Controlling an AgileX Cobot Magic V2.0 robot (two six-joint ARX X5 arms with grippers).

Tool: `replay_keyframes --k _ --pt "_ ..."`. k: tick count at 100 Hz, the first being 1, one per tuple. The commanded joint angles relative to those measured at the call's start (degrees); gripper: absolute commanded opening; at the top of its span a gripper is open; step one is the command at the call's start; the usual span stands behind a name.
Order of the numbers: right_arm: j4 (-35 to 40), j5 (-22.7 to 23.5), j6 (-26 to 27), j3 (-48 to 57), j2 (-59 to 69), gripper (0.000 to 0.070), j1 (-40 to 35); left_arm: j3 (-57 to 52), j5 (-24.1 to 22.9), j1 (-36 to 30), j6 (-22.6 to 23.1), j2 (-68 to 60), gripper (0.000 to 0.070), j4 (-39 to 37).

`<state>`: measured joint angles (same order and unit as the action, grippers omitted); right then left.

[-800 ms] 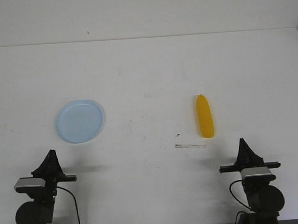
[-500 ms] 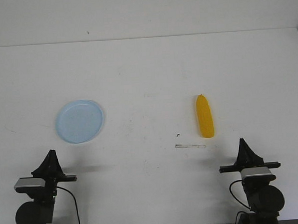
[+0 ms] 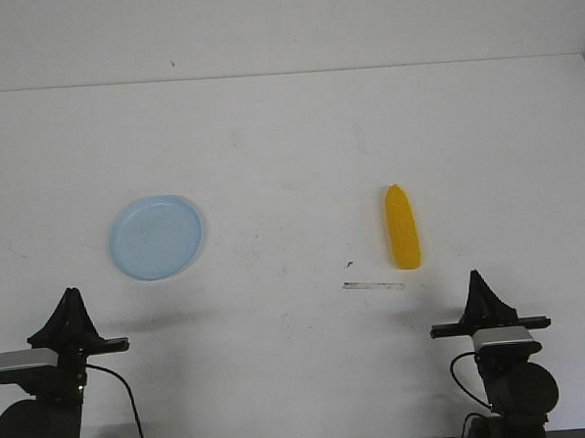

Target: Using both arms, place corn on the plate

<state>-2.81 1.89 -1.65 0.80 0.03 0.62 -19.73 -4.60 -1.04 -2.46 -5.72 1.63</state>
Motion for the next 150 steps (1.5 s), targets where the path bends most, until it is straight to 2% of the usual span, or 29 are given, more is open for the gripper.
replay_keyframes --k 1,29,47,53,62,71,100,108,142,146,150 --pt "-0.66 0.04 0.72 -0.07 0.02 0.0009 -0.07 -3.41 -0.13 -0.11 0.04 -2.54 0.0001 3.02" --pt "-0.66 0.04 0.72 -0.07 0.02 0.0009 -0.07 -17.4 -0.13 -0.11 -0.24 -18.64 0.0001 18.29" --pt "-0.66 0.04 0.72 -0.07 0.02 0.0009 -0.07 -22.43 0.33 -0.09 -2.97 -31.01 0.0001 21.64" --pt "-0.66 0.04 0.72 -0.07 0.02 0.0009 -0.07 -23.93 3.04 -0.04 -4.87 -35.54 0.0001 22.58" --pt "-0.66 0.04 0.72 -0.07 0.02 0.0009 -0.07 -26.71 4.44 0.5 -7.76 -42.53 0.0001 24.24" --pt "-0.63 -0.02 0.72 -0.07 0.02 0.0009 -0.07 -29.27 6.84 1.6 -8.9 -48.78 0.0001 24.55" --pt "-0.66 -0.02 0.72 -0.07 0.02 0.0009 -0.07 -36.37 25.62 11.74 -9.2 -64.48 0.0001 25.55" --pt "-0.66 0.0 0.72 -0.07 0.02 0.0009 -0.07 -38.49 29.29 14.69 -9.22 -68.17 0.0001 26.51" --pt "-0.66 0.0 0.72 -0.07 0.02 0.0009 -0.07 -50.47 29.92 21.33 -9.2 -85.83 0.0006 32.26" --pt "-0.66 0.0 0.72 -0.07 0.02 0.0009 -0.07 -51.8 29.92 21.35 -9.2 -87.8 0.003 33.05" --pt "-0.66 -0.02 0.72 -0.07 0.02 0.0009 -0.07 -52.74 29.92 21.33 -9.2 -89.5 0.0095 33.29"
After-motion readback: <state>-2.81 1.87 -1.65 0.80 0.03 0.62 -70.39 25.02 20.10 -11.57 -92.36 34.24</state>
